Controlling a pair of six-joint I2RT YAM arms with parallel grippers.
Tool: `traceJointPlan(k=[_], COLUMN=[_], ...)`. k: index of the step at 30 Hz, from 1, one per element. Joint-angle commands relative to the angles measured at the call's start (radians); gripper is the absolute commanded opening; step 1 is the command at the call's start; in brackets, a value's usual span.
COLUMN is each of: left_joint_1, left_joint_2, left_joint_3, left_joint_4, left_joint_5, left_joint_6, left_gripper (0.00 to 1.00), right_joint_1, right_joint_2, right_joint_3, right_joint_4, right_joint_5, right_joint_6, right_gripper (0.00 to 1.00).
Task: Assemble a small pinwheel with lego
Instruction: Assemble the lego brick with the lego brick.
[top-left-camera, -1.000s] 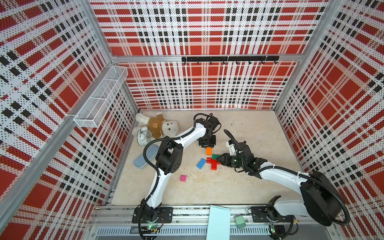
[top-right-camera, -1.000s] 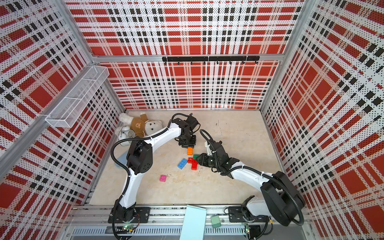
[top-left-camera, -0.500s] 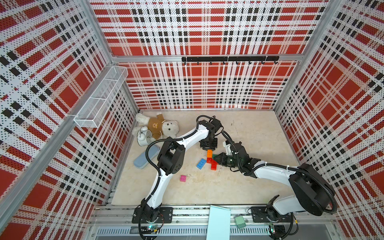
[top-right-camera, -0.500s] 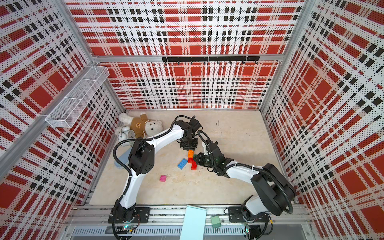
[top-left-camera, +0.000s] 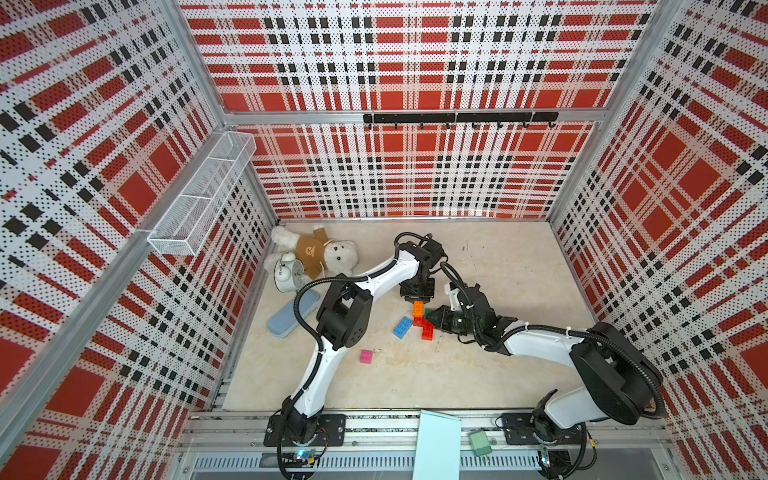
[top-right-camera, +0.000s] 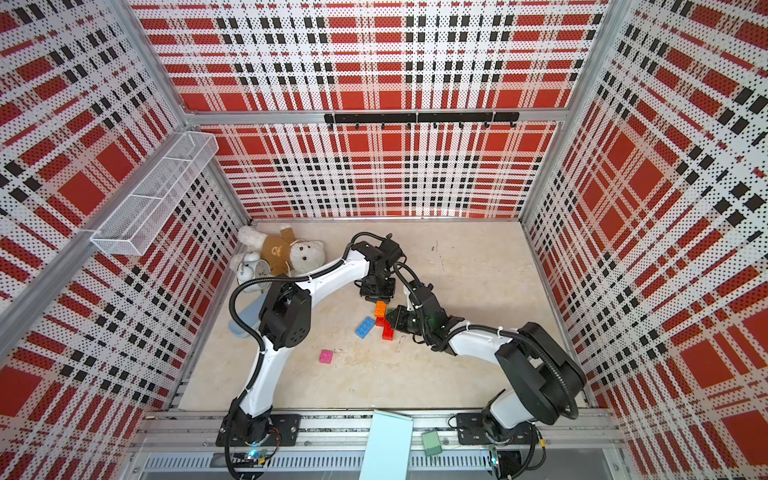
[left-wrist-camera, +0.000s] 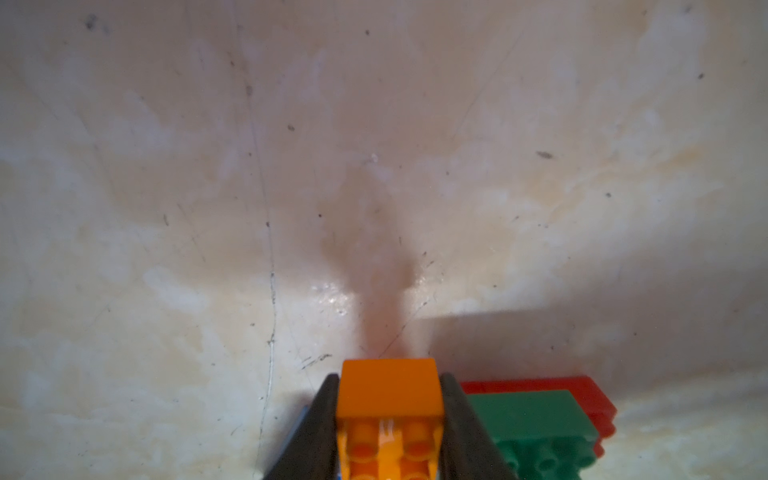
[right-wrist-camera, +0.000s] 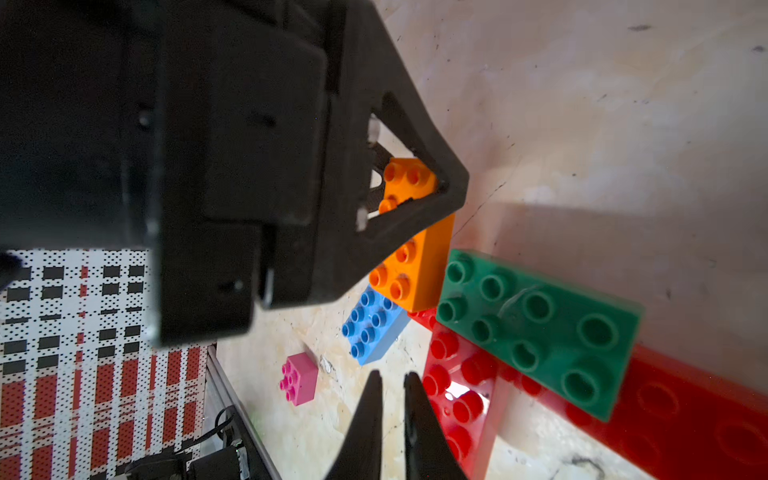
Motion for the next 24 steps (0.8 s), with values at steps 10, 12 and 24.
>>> traceJointPlan(k=[10,12,24], left_joint_1=[-0.013,-0.013,-0.025], left_joint_2=[0.030,0.023,0.009], left_joint_3=[-0.002,-0.013,-0.036], left_joint_4=[-0.011,-0.008,0.002], left_joint_5=[-0.035,-0.040,-0.065], left_joint_6=[-0.027,-0.047,-0.131], left_gripper=[0.26,0.26,0.26], right_joint_1=[0.020,0.021,0.026], right_joint_2=[0.084,0.092,0.103], right_joint_3=[0.047,0.055,0.067], right_joint_4=[0.136,0.134,0.093], right_joint_5=[0.005,0.010,0.045], right_joint_6=[0.039,0.041,0.036], right_gripper=[0.13,0.12,0.10])
